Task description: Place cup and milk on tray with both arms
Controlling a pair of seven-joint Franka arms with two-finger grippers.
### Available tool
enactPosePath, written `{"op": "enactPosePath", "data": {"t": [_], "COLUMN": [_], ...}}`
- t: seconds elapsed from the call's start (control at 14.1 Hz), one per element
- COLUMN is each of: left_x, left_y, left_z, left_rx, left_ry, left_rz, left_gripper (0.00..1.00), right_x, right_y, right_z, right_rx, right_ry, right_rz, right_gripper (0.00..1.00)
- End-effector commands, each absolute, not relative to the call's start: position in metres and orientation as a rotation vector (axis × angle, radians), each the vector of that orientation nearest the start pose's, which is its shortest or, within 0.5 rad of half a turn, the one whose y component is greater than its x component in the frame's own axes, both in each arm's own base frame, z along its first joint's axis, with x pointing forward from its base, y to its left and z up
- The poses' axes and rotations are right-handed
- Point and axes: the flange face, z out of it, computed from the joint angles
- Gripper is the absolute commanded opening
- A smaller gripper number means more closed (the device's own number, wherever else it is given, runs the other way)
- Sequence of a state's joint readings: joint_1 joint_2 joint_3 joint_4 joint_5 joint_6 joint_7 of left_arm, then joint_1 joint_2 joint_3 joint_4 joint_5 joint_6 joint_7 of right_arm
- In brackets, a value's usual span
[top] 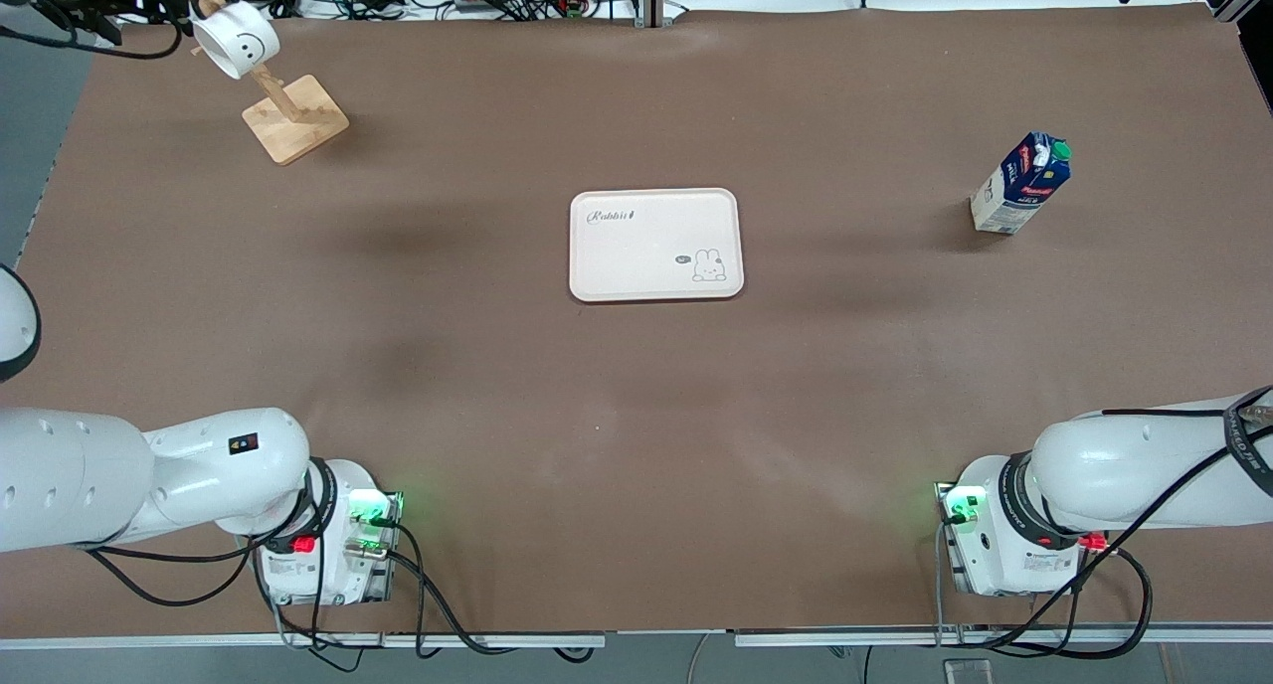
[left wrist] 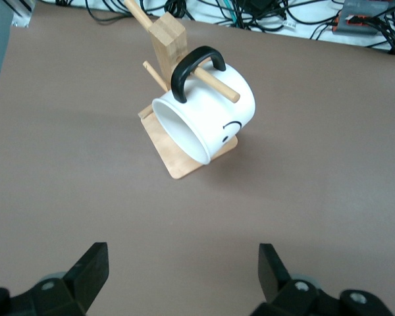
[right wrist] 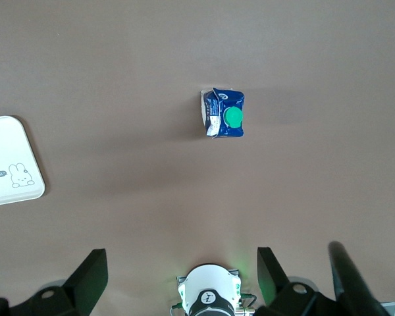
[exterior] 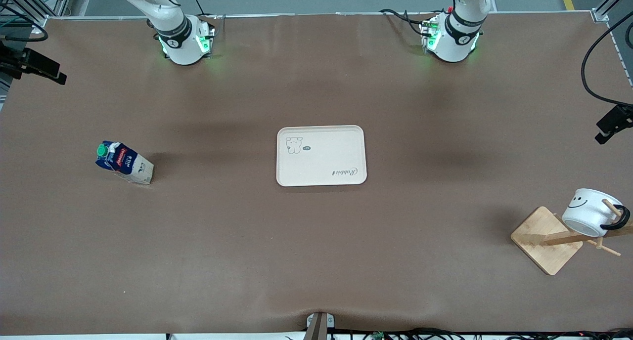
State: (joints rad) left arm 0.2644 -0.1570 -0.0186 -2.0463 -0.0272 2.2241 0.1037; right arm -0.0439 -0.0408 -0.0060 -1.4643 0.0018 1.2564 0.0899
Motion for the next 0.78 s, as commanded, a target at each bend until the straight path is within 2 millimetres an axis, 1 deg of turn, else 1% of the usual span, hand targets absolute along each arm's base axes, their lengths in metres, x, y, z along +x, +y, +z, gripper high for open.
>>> {"op": "enactPosePath", "data": {"t": [0.0,0.07,0.14,0.21,0.35,0.42,0.64,0.71], "left_x": [0.521,0.524,0.525,0.528,0.533,0.533,0.541,0.544], "left_y": [0.132,0.134,0.144,0.151,0.159,0.167,0.171,0.169], "left_z": [0.531,0.523,0.517,0.512,0.502,0.498,0.487,0.485], "left_rx": [-3.049,-3.056,-3.065,-3.076,-3.116,-3.131,-3.16,-3.158], "left_ry": [-0.219,-0.222,-0.252,-0.239,-0.21,-0.214,-0.217,-0.218], "left_rz": [-0.602,-0.609,-0.623,-0.644,-0.695,-0.717,-0.76,-0.772], "left_gripper": [1.0,1.0,1.0,1.0,1.0,1.0,1.0,0.97], "right_x": [0.505,0.505,0.505,0.505,0.506,0.509,0.51,0.51], "right_y": [-0.024,-0.027,-0.027,-0.027,-0.027,-0.026,-0.025,-0.022], "right_z": [0.671,0.671,0.671,0.671,0.67,0.667,0.666,0.667], "right_rx": [-3.124,-3.123,-3.122,-3.124,-3.123,-3.122,-3.123,-3.124], "right_ry": [0.229,0.236,0.234,0.235,0.236,0.234,0.229,0.222], "right_rz": [0.258,0.26,0.262,0.262,0.26,0.27,0.27,0.267], "right_gripper": [1.0,1.0,1.0,1.0,1.0,1.0,1.0,1.0]}}
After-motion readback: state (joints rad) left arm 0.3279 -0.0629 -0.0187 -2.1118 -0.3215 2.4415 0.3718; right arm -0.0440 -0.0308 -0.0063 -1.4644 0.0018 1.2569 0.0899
